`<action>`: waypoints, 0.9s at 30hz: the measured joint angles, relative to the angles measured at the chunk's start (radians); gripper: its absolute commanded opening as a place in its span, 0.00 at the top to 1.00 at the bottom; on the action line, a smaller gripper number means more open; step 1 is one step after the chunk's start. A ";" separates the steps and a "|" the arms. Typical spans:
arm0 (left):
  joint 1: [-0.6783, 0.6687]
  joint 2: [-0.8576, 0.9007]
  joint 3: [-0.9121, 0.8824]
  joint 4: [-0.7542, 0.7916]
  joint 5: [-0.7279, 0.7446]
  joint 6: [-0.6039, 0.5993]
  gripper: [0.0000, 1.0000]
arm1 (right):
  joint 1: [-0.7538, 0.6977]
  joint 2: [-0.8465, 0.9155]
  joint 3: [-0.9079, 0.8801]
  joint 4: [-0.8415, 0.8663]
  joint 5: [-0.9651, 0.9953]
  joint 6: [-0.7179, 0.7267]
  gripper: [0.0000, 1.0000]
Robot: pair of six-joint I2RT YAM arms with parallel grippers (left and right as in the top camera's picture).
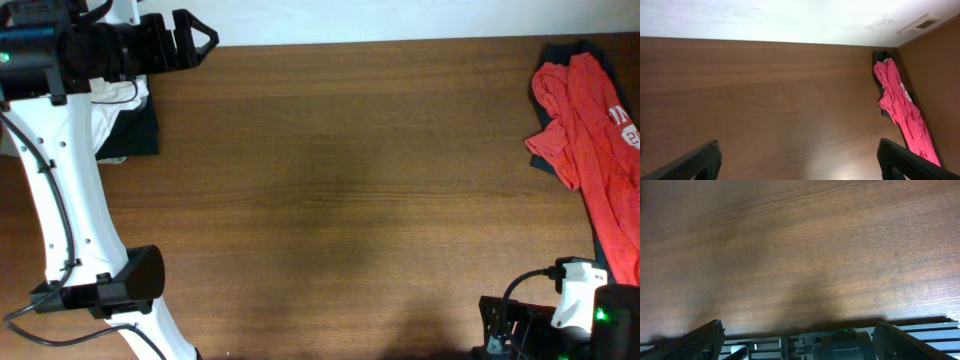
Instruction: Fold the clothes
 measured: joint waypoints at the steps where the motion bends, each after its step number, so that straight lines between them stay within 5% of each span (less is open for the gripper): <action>1: 0.000 0.000 0.000 0.000 0.000 0.000 0.01 | 0.000 0.000 0.000 0.000 0.000 0.000 0.01; 20: 0.000 0.000 0.000 -0.002 -0.001 0.000 0.01 | 0.000 -0.129 0.000 0.013 0.016 -0.008 0.01; 27: 0.000 0.000 0.000 -0.003 -0.002 0.000 0.01 | 0.000 -0.297 -0.132 0.371 0.077 -0.061 0.01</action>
